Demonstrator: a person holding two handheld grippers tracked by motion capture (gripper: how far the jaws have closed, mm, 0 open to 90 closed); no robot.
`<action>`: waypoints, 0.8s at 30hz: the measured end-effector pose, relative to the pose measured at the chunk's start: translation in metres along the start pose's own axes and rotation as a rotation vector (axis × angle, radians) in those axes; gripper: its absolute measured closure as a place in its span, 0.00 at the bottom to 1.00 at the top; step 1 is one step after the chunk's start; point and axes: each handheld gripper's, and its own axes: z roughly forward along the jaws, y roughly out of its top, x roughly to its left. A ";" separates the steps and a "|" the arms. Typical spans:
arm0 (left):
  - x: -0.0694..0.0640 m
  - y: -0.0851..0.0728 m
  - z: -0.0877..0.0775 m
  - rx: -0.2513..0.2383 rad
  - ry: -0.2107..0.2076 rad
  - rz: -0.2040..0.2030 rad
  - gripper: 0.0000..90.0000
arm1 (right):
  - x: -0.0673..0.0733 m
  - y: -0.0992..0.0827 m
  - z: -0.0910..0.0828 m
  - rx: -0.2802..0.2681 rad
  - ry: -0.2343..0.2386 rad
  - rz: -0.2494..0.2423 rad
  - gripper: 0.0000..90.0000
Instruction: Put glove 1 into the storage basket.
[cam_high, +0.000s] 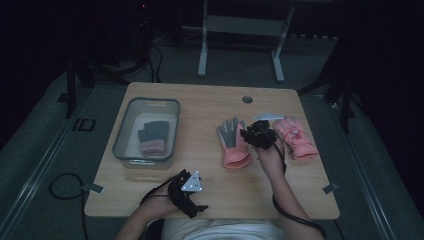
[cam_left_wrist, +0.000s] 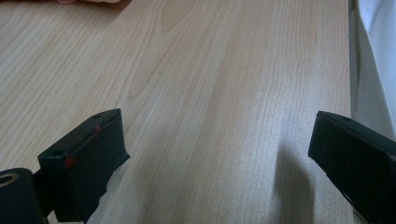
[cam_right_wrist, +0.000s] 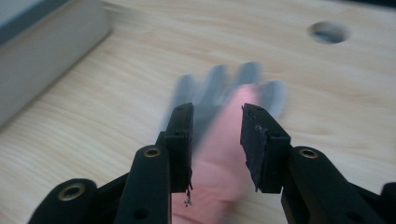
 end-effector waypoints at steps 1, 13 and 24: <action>0.000 0.000 0.000 -0.003 0.000 0.001 0.04 | -0.009 0.000 -0.004 -0.006 -0.017 -0.003 0.71; 0.002 -0.001 -0.001 -0.005 -0.001 -0.008 0.04 | -0.119 -0.012 -0.031 0.057 -0.159 0.033 0.69; 0.004 -0.001 -0.003 -0.025 0.019 -0.016 0.04 | -0.182 -0.034 -0.027 0.082 -0.191 0.088 0.62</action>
